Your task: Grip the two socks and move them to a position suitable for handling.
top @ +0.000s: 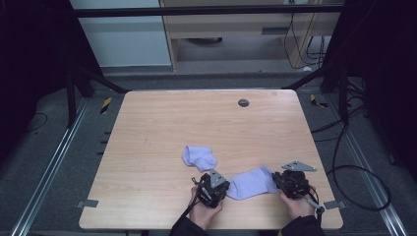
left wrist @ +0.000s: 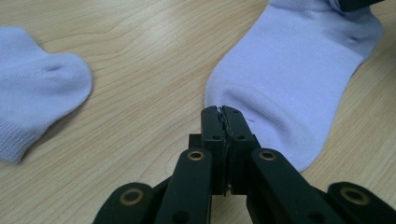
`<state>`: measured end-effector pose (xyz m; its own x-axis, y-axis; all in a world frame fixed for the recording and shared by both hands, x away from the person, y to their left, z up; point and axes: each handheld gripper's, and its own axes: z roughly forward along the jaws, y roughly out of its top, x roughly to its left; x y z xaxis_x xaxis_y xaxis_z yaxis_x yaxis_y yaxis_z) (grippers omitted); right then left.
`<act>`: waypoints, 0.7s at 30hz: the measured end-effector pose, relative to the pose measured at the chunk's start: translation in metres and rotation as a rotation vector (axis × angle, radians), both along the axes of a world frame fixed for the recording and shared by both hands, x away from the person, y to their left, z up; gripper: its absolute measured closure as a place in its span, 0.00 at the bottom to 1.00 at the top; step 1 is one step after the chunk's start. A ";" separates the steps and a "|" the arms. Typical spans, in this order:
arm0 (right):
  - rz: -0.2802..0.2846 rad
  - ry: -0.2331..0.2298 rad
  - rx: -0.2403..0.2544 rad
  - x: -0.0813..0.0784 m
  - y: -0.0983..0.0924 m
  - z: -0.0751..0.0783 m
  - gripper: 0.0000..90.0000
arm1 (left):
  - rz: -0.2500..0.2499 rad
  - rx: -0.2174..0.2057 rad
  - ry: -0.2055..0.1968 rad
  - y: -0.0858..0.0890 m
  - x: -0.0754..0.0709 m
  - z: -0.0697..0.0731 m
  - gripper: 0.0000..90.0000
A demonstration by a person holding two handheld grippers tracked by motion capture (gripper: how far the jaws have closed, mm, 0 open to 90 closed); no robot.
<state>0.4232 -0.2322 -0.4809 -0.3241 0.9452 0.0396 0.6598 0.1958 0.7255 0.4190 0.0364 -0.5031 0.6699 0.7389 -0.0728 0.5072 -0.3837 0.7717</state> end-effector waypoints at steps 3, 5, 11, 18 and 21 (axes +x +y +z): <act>-0.014 0.024 -0.032 -0.001 -0.002 -0.004 0.88 | -0.006 0.005 -0.004 -0.003 0.000 -0.001 0.97; -0.017 0.025 -0.044 -0.001 -0.001 -0.005 0.86 | -0.005 0.004 -0.009 -0.003 0.000 -0.001 0.96; -0.033 -0.010 -0.039 -0.002 -0.005 -0.005 0.73 | 0.021 -0.043 -0.044 0.008 -0.001 0.007 0.85; 0.025 -0.110 0.048 -0.007 -0.003 0.003 0.67 | 0.090 -0.076 -0.070 0.037 0.002 0.025 0.73; 0.063 -0.139 0.064 -0.007 0.001 0.007 0.65 | 0.120 -0.075 -0.083 0.051 0.005 0.029 0.71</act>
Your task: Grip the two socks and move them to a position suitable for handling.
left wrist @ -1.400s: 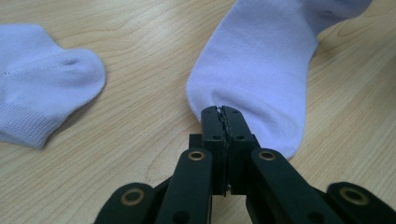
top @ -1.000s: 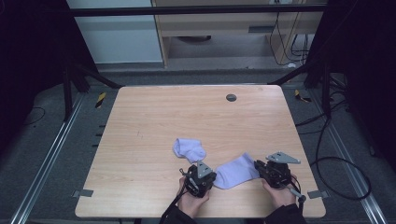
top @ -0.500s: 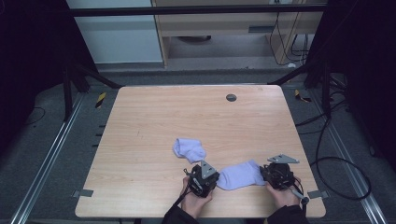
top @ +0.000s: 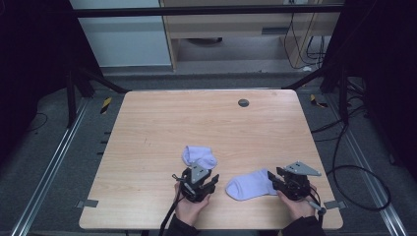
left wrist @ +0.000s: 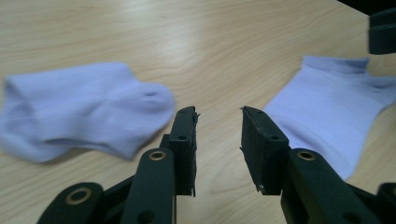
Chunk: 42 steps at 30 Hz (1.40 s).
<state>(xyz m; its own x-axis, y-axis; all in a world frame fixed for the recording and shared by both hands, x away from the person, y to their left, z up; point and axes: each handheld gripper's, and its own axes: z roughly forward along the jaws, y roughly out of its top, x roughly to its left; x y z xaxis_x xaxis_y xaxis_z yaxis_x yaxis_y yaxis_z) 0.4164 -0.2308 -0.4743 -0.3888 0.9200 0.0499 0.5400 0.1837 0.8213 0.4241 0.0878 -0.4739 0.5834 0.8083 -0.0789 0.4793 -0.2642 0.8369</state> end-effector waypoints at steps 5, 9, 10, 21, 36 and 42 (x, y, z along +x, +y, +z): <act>0.066 -0.020 0.020 0.002 0.012 0.005 0.62 | 0.057 -0.007 -0.015 0.026 0.005 0.008 0.69; 0.107 -0.025 0.043 0.005 0.023 0.008 0.61 | 0.104 -0.033 -0.015 0.047 0.011 0.011 0.67; 0.116 -0.021 0.054 0.006 0.027 0.009 0.61 | 0.117 -0.042 -0.015 0.052 0.012 0.011 0.67; 0.244 -0.047 0.074 0.023 0.087 0.022 0.64 | 0.211 -0.020 0.013 0.076 0.034 0.002 0.67; 0.306 0.025 0.024 0.058 0.166 0.001 0.68 | 0.280 0.007 0.029 0.082 0.065 -0.016 0.67; 0.309 0.049 0.006 0.066 0.180 -0.009 0.70 | 0.280 0.023 0.031 0.078 0.074 -0.022 0.67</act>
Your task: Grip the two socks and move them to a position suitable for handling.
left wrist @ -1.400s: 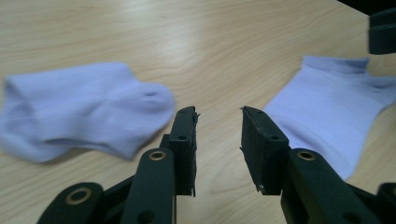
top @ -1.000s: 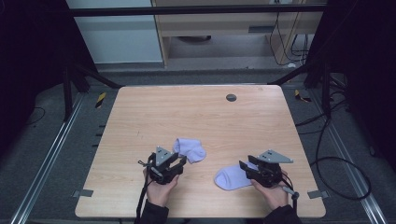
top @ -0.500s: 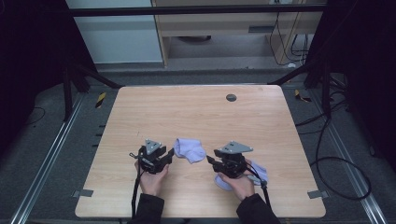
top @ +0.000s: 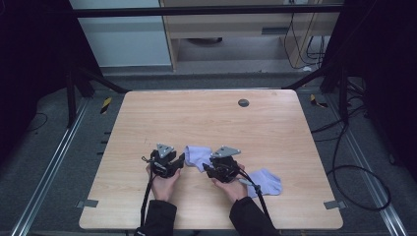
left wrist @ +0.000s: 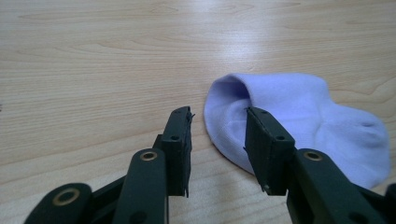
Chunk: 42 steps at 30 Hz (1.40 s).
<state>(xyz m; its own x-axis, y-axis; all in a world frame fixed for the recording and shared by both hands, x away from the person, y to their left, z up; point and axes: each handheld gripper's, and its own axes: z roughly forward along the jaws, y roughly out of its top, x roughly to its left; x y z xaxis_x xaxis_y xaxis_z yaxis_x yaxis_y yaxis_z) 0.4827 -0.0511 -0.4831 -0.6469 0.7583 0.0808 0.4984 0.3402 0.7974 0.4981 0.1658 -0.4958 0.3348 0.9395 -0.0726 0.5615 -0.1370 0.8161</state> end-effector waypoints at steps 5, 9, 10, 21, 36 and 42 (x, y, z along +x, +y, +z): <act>0.005 0.021 -0.019 0.004 0.011 -0.009 0.71 | -0.006 0.006 0.004 -0.003 0.004 -0.003 0.68; 0.028 0.026 -0.041 0.004 0.020 -0.015 0.73 | -0.012 0.013 0.020 -0.005 0.006 -0.007 0.71; 0.032 0.028 -0.045 0.004 0.022 -0.016 0.75 | -0.012 0.012 0.026 -0.005 0.007 -0.008 0.72; 0.020 0.038 -0.071 0.004 0.027 -0.020 0.90 | -0.020 -0.003 0.060 -0.007 0.009 -0.010 0.87; -0.008 0.004 0.105 -0.010 0.009 0.006 0.93 | -0.108 0.000 0.051 -0.005 -0.002 0.001 0.98; -0.046 0.010 0.176 -0.013 -0.006 0.020 0.93 | -0.156 0.007 0.041 -0.002 -0.018 0.012 0.98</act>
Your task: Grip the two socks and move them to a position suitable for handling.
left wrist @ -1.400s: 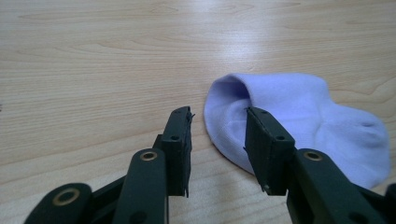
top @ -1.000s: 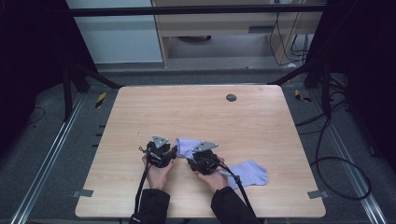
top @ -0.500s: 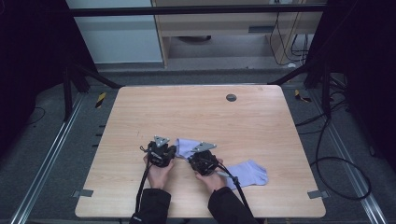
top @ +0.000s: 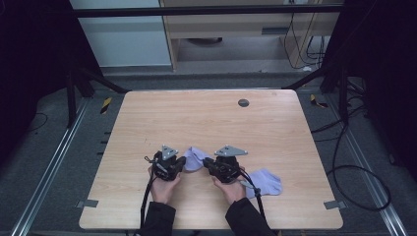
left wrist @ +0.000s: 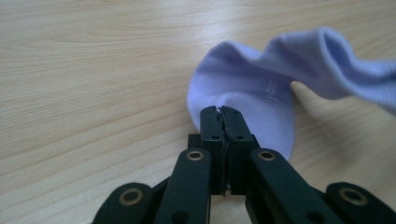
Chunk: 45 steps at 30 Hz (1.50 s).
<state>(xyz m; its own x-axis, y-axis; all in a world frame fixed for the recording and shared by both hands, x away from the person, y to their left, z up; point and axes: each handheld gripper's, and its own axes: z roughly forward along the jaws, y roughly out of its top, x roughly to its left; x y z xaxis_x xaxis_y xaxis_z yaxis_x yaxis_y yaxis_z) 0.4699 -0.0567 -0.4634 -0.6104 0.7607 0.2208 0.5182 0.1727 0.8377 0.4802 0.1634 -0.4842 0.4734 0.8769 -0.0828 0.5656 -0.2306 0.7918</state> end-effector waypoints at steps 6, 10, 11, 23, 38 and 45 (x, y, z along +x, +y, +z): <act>-0.059 0.013 0.024 0.006 -0.014 0.007 0.93 | -0.030 0.032 0.011 0.004 -0.012 0.001 0.98; -0.088 0.019 -0.012 0.012 -0.016 0.007 0.93 | -0.022 0.045 0.027 0.009 -0.015 0.000 0.98; -0.096 0.017 -0.015 0.015 -0.017 0.007 0.93 | -0.022 0.045 0.027 0.009 -0.015 0.000 0.98; -0.174 0.016 -0.157 0.035 -0.016 -0.011 0.93 | 0.006 0.072 0.031 0.013 -0.013 -0.004 0.98; -0.136 0.023 -0.222 0.031 -0.032 -0.018 0.73 | 0.090 0.032 0.008 0.019 -0.024 -0.003 0.76; -0.122 0.075 -0.251 0.030 -0.038 -0.031 0.77 | 0.101 0.043 0.060 0.015 -0.024 -0.009 0.78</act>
